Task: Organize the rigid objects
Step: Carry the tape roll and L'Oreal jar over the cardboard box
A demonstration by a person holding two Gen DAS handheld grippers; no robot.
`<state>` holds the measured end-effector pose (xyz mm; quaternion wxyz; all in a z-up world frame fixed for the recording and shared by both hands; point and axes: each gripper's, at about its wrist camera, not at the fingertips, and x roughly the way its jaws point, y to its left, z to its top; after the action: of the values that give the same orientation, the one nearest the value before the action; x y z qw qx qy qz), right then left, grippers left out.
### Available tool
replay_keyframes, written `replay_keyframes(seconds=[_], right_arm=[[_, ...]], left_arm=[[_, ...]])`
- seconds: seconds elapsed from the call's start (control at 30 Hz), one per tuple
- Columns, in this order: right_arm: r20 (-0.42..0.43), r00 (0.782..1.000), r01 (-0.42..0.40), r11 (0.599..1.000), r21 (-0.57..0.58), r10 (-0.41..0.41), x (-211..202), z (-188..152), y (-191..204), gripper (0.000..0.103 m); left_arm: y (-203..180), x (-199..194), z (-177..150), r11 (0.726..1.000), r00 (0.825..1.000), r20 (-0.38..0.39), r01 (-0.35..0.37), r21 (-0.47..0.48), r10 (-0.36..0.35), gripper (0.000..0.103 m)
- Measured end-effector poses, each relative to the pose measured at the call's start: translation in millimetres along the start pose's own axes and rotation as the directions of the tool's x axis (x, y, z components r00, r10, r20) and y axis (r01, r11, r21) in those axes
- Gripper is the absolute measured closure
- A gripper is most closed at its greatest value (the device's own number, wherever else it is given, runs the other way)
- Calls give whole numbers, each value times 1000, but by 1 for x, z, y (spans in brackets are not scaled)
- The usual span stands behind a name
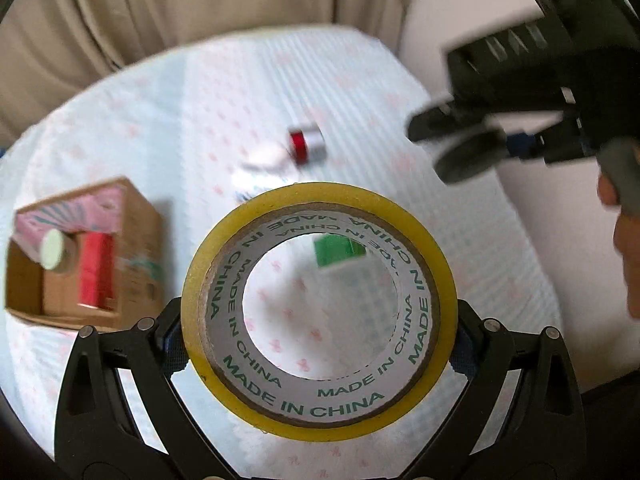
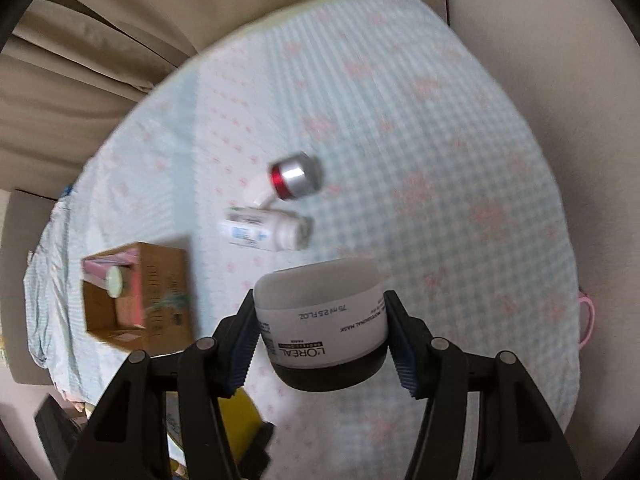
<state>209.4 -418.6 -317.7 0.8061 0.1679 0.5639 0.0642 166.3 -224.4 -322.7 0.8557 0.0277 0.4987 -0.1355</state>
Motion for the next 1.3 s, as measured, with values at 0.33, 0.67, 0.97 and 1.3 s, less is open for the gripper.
replay_keyframes(seconds=[0.33, 0.67, 0.97, 1.3], right_arm=[[118, 992, -47, 997, -59, 53, -80, -5, 74, 48], [184, 978, -87, 994, -67, 98, -94, -27, 187, 48], [169, 981, -95, 995, 13, 91, -52, -59, 292, 48], [67, 997, -51, 995, 82, 46, 28, -84, 359, 48]], left_arm=[[81, -120, 35, 991, 991, 131, -22, -135, 40, 6], [209, -175, 42, 990, 985, 164, -29, -141, 52, 6], [341, -187, 34, 996, 995, 103, -5, -88, 14, 6], [430, -129, 22, 998, 999, -36, 22, -53, -24, 6]])
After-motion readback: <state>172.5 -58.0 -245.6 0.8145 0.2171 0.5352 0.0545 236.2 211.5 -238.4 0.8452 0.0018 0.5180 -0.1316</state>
